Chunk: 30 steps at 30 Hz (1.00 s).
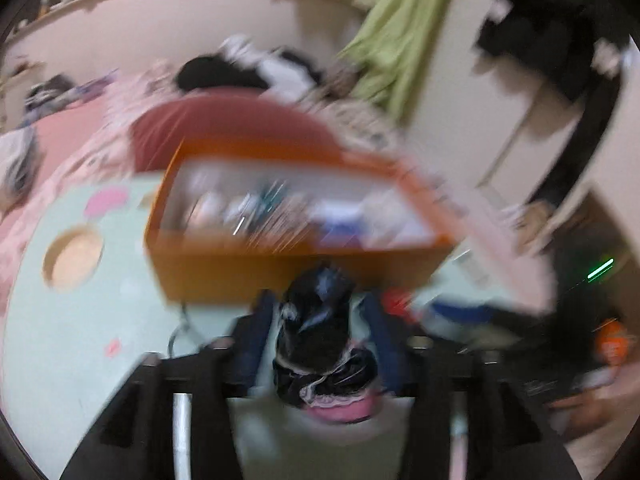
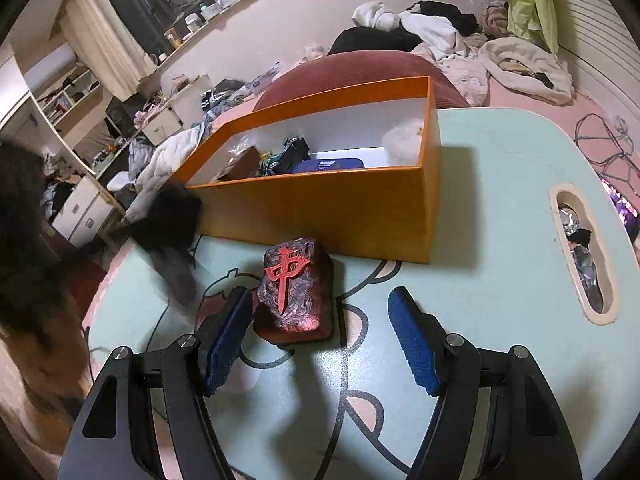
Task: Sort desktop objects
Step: 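Grasp the black satin pouch in the orange box with the left gripper, then lower the black pouch onto the table and open the left gripper, then grasp the brown printed card box in the orange box with the right gripper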
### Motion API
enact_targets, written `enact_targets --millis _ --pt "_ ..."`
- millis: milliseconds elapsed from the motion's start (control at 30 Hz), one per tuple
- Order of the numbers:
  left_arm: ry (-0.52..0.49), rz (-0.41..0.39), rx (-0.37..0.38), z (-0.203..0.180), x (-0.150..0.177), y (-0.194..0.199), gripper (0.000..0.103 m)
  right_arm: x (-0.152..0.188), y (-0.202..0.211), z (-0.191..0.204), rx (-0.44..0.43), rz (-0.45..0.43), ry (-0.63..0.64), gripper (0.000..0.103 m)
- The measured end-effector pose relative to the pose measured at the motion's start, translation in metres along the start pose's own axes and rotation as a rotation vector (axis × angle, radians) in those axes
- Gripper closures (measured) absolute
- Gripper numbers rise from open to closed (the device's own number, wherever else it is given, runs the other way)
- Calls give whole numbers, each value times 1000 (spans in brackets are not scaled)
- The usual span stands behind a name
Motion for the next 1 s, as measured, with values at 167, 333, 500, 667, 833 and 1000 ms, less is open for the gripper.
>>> enact_targets --millis 167,333,500,667,833,1000 --pt "43 22 -24 6 11 -12 28 1 1 1 17 3 7 32" --pt "-3 -18 -61 2 19 2 0 -2 22 18 -54 -65 74 32" --pt "-104 115 -204 -9 27 -24 0 -34 40 55 -188 -81 155 32" --pt "-98 116 -216 -7 27 -25 0 -90 11 67 -179 36 57 32" --pt "-94 113 -212 -4 27 -24 0 -110 -51 60 -80 203 -16 40" --pt "-92 111 -209 -4 30 -23 0 -97 -101 62 -31 340 25 77"
Point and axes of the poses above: each gripper's, at about its wrist camera, not at the fingertips, and y roughly against the way its jaws point, z to its left, x to its underside, the point moved 3 cm from there along -y, roughly the way its jaws point, and after that the axes turned 5 degrees about -y, right-handed, at the moved point
